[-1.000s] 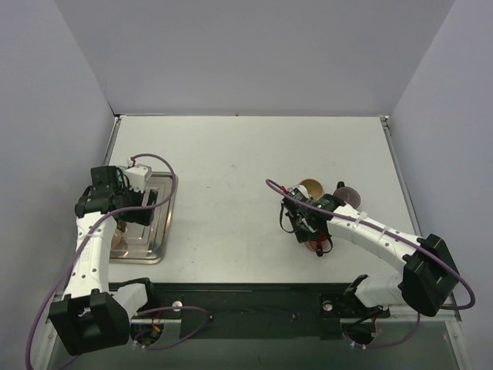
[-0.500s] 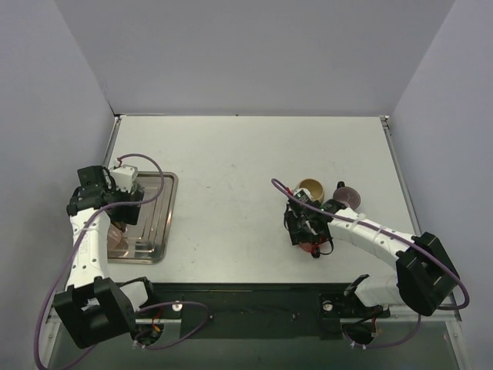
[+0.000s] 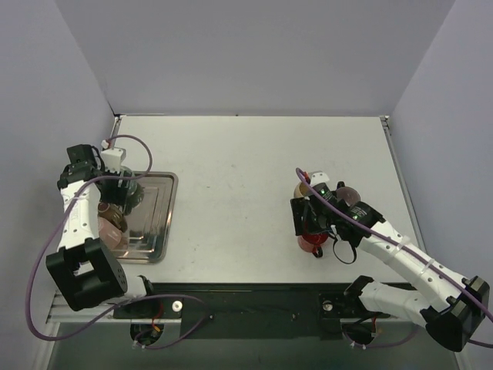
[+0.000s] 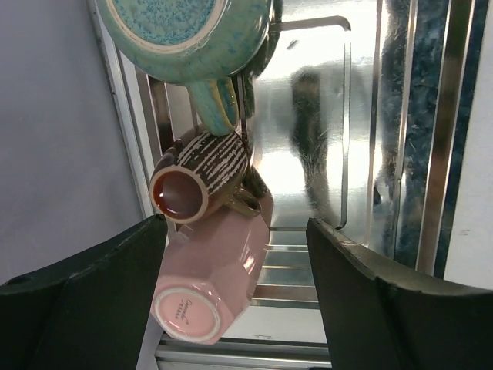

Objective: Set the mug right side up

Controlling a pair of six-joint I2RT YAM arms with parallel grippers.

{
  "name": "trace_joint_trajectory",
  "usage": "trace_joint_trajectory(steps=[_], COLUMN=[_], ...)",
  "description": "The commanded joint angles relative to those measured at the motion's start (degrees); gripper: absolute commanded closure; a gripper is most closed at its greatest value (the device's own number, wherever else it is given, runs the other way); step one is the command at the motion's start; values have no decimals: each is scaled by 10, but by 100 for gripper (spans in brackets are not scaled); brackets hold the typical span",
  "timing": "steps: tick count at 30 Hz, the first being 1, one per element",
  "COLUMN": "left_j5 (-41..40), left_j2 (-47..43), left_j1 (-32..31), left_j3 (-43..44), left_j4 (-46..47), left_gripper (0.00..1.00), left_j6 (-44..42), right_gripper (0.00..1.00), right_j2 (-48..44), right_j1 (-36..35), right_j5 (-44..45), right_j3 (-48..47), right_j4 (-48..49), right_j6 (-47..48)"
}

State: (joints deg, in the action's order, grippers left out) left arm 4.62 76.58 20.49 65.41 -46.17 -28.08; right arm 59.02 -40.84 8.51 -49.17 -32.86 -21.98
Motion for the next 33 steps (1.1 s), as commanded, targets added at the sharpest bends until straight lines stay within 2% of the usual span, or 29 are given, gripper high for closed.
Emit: trace_joint_trajectory(steps=[1,6,12,16,23,27,33], left_j5=[-1,13,-4,15,38,34,44], left_j2=[50,124,189,213,152,130,48], left_j1=[12,13,12,10,3,0,-4], left_j3=[22,33,38,39,-2,-10,-32], left_j4=[28,49,122,144,142,106,93], left_gripper=[18,29,31,35,38,38,36], left_j6=[-6,5,32,38,29,25,24], right_gripper=[27,27,27,27,27,27,27], right_j2=[-13,-15,-15,-23,-36,-36,-25], right_j1=[4,4,3,3,3,4,4], right_j5=[41,46,36,42,47,54,49], right_j3=[-28,-32,-30,-23,-10,-8,-11], right_j4=[-53,-53,-52,-52,-52,-53,-52], right_j6=[1,-11,-14,-14,-9,-6,-3])
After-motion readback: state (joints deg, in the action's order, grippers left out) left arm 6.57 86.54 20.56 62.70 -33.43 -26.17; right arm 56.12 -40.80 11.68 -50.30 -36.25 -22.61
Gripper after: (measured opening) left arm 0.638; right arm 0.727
